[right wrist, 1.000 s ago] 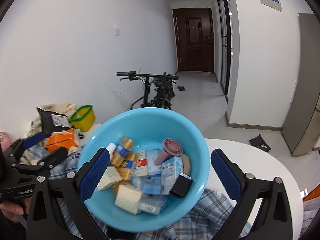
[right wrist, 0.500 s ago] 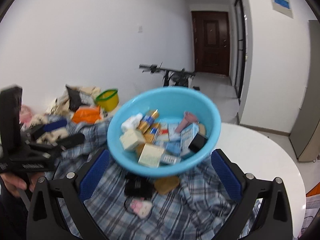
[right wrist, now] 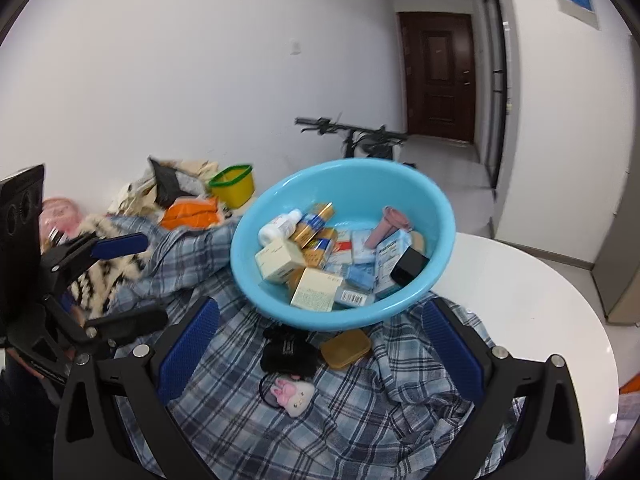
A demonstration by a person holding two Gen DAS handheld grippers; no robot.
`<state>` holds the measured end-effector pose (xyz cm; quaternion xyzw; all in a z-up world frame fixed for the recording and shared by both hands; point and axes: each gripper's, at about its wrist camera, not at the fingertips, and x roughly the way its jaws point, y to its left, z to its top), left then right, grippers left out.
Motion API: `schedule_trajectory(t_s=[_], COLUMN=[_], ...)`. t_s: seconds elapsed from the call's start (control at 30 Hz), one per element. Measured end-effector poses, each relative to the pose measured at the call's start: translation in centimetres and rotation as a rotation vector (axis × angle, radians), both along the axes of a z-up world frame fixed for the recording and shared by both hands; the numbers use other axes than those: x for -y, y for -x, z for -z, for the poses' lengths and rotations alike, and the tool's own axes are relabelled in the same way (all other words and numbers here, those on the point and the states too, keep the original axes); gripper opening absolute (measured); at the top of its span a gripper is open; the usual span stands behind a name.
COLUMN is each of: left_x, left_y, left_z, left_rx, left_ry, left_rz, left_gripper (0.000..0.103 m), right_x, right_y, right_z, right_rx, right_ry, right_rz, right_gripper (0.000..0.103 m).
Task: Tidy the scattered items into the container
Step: 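Withdraw both open tools back from the basin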
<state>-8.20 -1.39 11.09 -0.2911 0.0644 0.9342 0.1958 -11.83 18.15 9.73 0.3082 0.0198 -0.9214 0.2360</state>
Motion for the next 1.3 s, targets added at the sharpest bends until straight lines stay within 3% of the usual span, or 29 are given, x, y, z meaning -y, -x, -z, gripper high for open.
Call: schedule_trajectory(t_s=[0.2,0.33,0.53,0.83,1.3], left_x=[-1.1,-1.0,-1.0,-1.0,-0.9], left_y=[-0.6,-0.9,-1.3,-2.1,-0.9], left_z=[2.1,4.0,5.8,5.5,6.9], left_rx=[0.086,0.158,0.216,0.230,0.265], left_ry=[0.113,0.134,0.126,0.107,0.116], left_rz=[0.082,0.089,0.092,0.106,0.093], left_gripper=[0.103,0.103,0.103,0.103,0.103], right_x=[0.2,-0.2,-0.4,0.0,-0.2], right_y=[-0.2,-1.2,-2.5,-4.3,-3.3], right_z=[1.8,3.4,5.1,5.5,6.7], right_rx=[0.105,0.145,0.196,0.202,0.220], right_ry=[-0.101,-0.130,-0.106,-0.129,-0.135], right_rz=[-0.178,-0.196,-0.207,-0.227,-0.228], right_gripper=[0.101,0.101,0.101,0.101,0.101])
